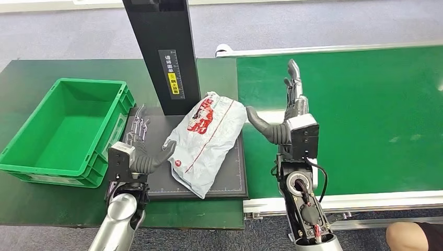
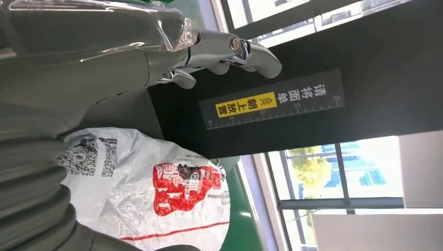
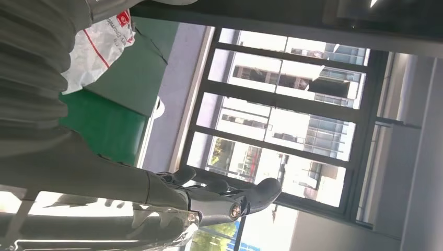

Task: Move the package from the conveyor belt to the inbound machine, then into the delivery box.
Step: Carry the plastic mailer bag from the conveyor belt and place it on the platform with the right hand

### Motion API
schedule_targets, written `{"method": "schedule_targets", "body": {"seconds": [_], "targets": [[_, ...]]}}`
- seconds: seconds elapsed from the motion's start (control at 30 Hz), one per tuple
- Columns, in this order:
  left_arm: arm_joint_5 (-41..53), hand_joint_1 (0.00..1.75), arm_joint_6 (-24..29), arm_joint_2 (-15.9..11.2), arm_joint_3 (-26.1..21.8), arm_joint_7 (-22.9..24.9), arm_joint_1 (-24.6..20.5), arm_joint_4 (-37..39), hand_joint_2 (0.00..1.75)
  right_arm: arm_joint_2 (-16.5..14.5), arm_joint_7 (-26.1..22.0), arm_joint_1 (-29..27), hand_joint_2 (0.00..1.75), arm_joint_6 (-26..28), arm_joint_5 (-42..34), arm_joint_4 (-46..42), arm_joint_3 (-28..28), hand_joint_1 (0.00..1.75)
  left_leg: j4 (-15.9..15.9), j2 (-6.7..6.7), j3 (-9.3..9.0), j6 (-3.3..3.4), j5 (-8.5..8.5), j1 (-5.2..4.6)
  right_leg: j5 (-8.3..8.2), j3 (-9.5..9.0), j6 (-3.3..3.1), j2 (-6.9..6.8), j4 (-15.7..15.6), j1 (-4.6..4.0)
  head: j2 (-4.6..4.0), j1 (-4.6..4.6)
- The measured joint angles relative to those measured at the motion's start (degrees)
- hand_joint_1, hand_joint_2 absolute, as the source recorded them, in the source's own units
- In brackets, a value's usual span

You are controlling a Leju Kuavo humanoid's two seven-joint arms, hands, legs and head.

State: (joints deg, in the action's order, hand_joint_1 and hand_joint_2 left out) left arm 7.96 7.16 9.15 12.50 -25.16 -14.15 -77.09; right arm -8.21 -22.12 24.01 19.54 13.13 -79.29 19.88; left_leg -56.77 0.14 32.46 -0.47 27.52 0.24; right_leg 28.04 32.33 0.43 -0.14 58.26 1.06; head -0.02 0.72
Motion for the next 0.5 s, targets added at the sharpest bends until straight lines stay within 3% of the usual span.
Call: {"method": "schedule_targets", "body": {"seconds": [0.17, 0.33, 0.43, 0.5], "targets": [[1.5, 0.00, -0.3, -0.2, 1.0, 0.6, -0.1, -0.4, 1.75, 0.5, -0.1, -0.8, 1.75, 0.6, -0.1, -2.0, -0.7, 0.00, 0.0, -0.01, 0.00, 0.00, 0.00, 0.00, 0.00, 0.00, 0.00, 0.00, 0.0, 0.00, -0.01, 0.01], [11.4, 0.00, -1.8, -0.5, 4.8, 5.9, -1.8, 0.6, 1.75, 0.8, 1.0, -2.7, 1.75, 1.5, 0.0, -3.2, -3.4, 0.00, 0.0, -0.07, 0.01, 0.00, 0.00, -0.01, 0.00, -0.01, 0.00, -0.04, 0.0, 0.01, 0.00, 0.02], [15.1, 0.00, -2.8, -0.1, 7.9, 6.2, -4.4, 4.9, 1.75, 0.9, -0.4, -5.5, 1.75, 1.0, -1.3, -3.1, -5.2, 0.00, 0.0, -0.10, 0.01, 0.01, 0.01, -0.02, 0.00, -0.04, 0.01, -0.05, 0.0, 0.02, 0.01, 0.02], [17.9, 0.00, -0.3, 0.6, 9.6, 5.8, -6.4, 10.3, 1.75, 0.8, -2.8, -8.5, 1.75, 1.4, -2.3, -3.0, -6.2, 0.00, 0.0, -0.10, 0.01, 0.01, 0.01, -0.02, 0.00, -0.04, 0.01, -0.06, 0.0, 0.02, 0.00, 0.02]]}}
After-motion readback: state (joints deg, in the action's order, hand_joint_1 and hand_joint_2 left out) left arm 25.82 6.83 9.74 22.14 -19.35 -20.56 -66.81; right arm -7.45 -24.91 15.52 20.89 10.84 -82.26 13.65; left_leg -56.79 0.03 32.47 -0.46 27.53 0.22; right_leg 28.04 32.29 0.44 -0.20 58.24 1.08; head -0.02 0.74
